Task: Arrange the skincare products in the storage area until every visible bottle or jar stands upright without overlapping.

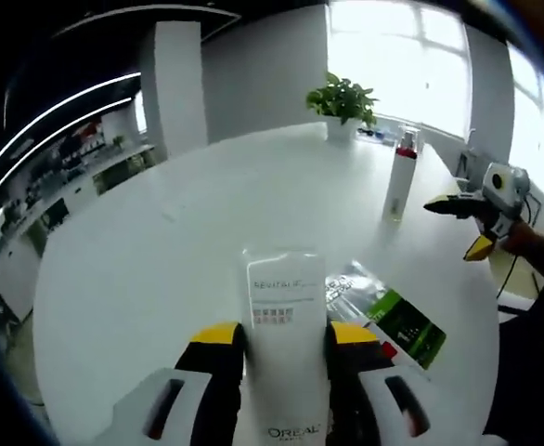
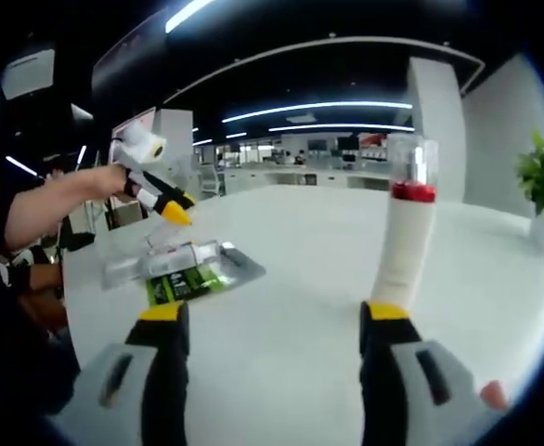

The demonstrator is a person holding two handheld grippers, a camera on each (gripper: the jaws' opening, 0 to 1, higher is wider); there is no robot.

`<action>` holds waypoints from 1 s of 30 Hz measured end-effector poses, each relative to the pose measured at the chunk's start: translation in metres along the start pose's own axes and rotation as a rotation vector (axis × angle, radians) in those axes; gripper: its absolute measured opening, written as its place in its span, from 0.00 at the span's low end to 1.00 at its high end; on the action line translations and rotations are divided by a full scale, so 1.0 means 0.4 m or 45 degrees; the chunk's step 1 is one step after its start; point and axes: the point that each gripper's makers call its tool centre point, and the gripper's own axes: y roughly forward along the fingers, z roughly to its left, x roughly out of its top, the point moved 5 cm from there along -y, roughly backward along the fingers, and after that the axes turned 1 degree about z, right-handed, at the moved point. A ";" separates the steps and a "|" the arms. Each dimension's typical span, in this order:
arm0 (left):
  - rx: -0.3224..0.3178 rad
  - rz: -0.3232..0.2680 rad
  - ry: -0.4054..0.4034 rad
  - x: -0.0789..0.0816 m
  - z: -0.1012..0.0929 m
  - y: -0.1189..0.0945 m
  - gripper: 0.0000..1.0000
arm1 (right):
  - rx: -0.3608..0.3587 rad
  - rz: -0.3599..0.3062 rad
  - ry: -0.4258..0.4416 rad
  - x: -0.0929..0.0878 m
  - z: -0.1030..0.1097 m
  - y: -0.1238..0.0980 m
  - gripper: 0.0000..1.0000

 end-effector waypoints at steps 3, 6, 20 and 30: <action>0.013 -0.073 -0.009 0.009 -0.006 -0.020 0.35 | 0.006 -0.003 -0.007 0.005 0.006 0.003 0.76; 0.019 -0.111 -0.015 0.015 0.014 -0.035 0.35 | 0.009 -0.002 -0.007 0.005 0.010 0.006 0.76; 0.088 -0.255 -0.042 0.001 0.039 -0.100 0.35 | 0.031 0.012 -0.040 0.011 0.033 0.014 0.75; 0.140 -0.364 -0.077 -0.005 0.056 -0.145 0.35 | 0.047 0.010 -0.047 0.016 0.037 0.026 0.75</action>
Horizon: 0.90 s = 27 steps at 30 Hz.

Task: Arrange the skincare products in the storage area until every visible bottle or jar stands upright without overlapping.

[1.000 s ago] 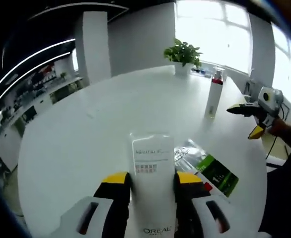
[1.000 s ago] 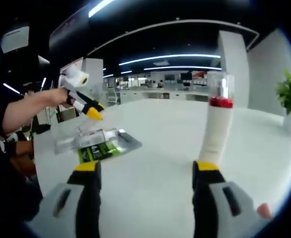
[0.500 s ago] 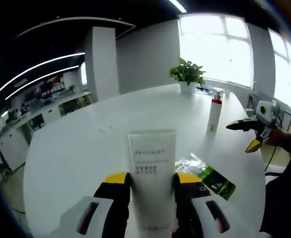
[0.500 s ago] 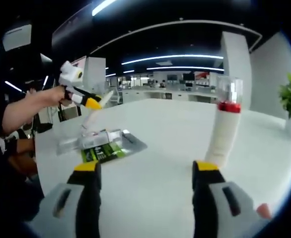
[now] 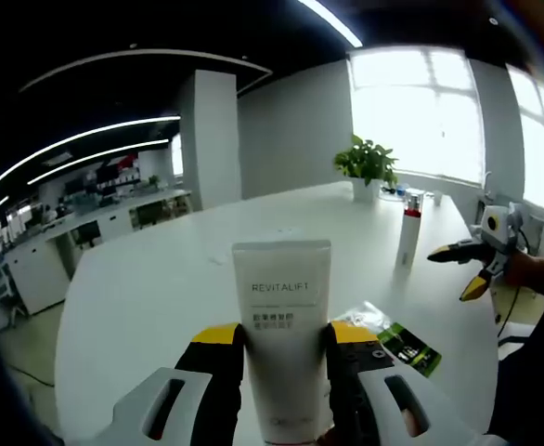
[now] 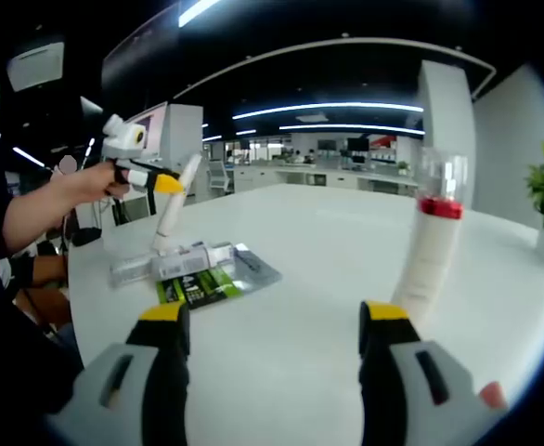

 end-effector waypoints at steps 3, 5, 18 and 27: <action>0.011 -0.013 -0.003 -0.002 0.005 -0.005 0.35 | 0.004 0.000 -0.004 0.001 -0.001 0.002 0.75; 0.021 -0.020 -0.009 -0.004 0.006 -0.009 0.35 | 0.003 -0.001 -0.005 0.002 -0.003 0.003 0.75; 0.094 -0.116 -0.092 -0.014 0.023 -0.034 0.35 | 0.013 -0.002 -0.006 0.003 -0.006 0.007 0.75; 0.162 -0.172 -0.151 -0.021 0.027 -0.051 0.35 | 0.018 -0.004 -0.002 0.001 -0.005 0.007 0.75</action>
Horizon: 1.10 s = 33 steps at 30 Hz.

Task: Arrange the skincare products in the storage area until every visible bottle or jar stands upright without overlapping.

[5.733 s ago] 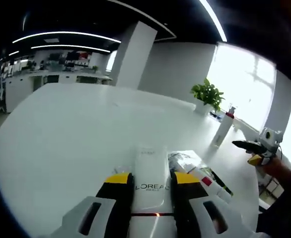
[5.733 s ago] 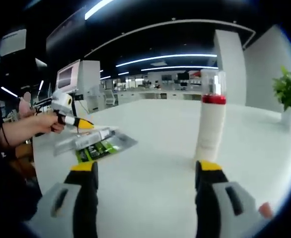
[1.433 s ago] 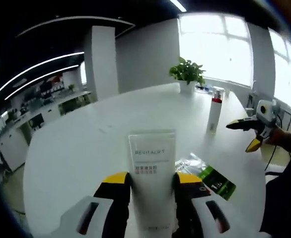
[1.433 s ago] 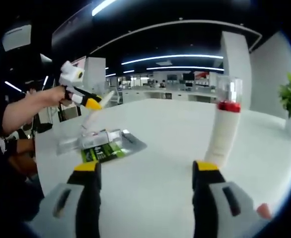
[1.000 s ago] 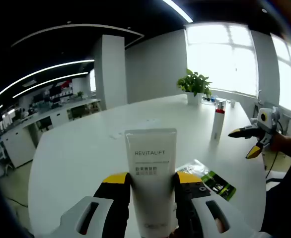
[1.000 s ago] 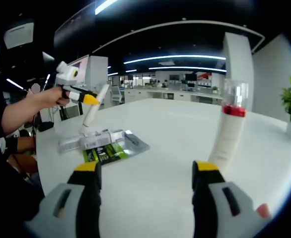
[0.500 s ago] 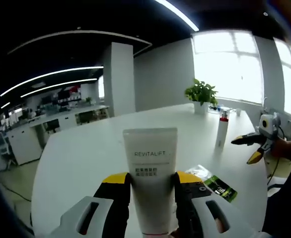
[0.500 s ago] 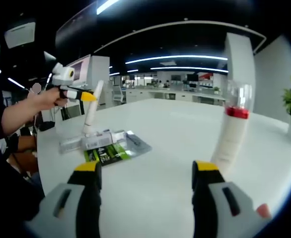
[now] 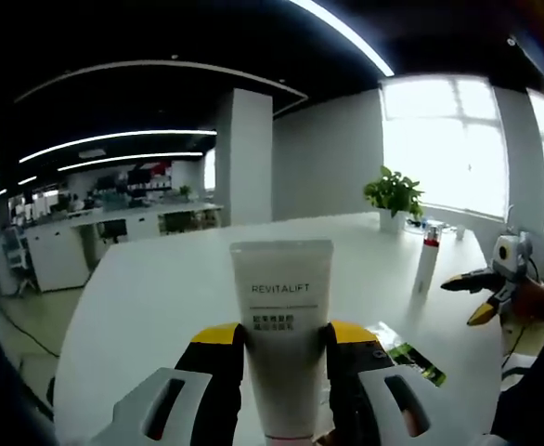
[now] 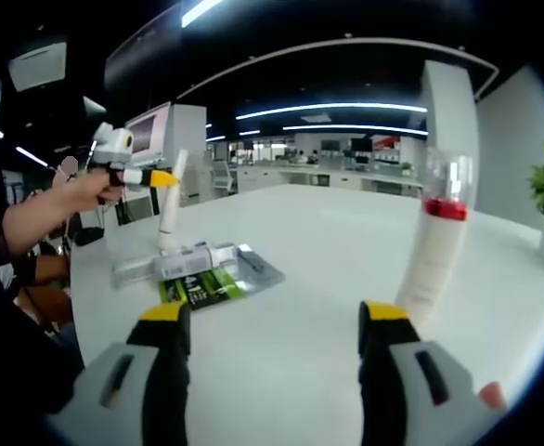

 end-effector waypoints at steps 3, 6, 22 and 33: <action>0.042 -0.029 -0.025 -0.002 0.001 -0.006 0.35 | 0.002 0.003 0.000 -0.001 0.000 0.000 0.75; 0.063 -0.041 -0.038 -0.004 -0.001 -0.010 0.35 | 0.005 0.002 0.002 -0.003 0.001 -0.001 0.75; 0.264 -0.183 -0.101 -0.017 -0.001 -0.051 0.35 | 0.012 -0.001 0.020 -0.016 0.002 -0.011 0.74; 0.333 -0.221 -0.091 -0.022 -0.002 -0.067 0.35 | 0.026 -0.001 0.024 -0.018 0.008 -0.006 0.74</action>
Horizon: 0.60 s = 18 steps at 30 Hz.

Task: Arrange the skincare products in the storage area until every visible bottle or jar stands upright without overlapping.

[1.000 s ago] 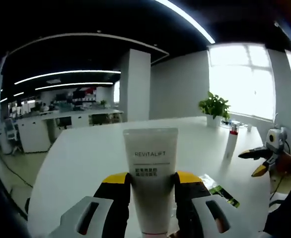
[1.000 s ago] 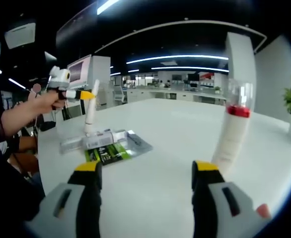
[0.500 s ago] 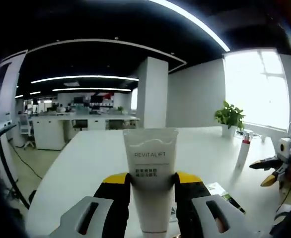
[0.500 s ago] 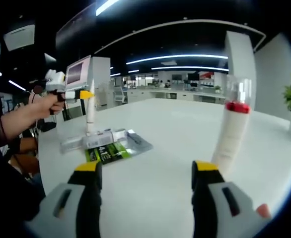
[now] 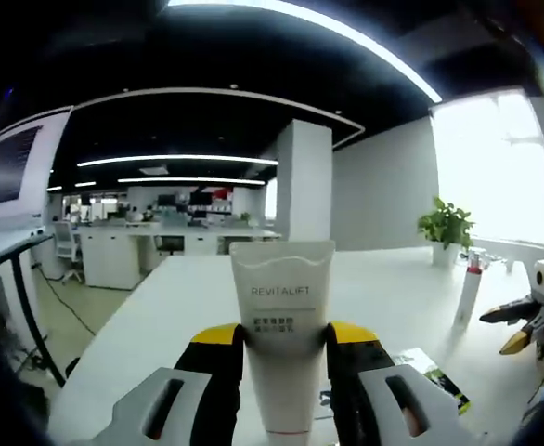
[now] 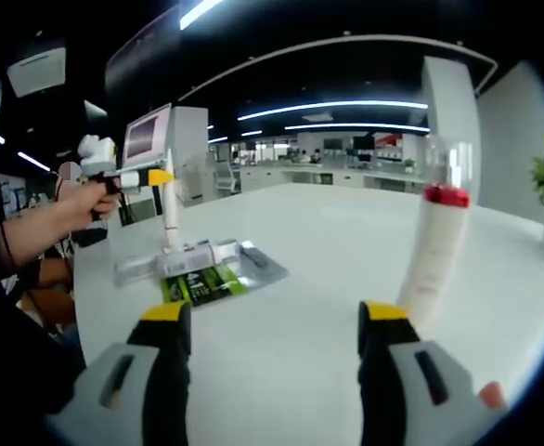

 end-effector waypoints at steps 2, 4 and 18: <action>-0.008 -0.002 -0.008 0.001 -0.002 -0.001 0.35 | 0.001 0.003 -0.001 -0.001 0.001 0.001 0.74; -0.007 0.003 0.016 0.002 -0.004 -0.002 0.35 | 0.001 0.005 0.000 -0.002 0.002 0.002 0.74; 0.018 -0.033 0.103 0.025 0.003 -0.009 0.37 | 0.002 0.012 -0.012 -0.001 0.006 0.005 0.74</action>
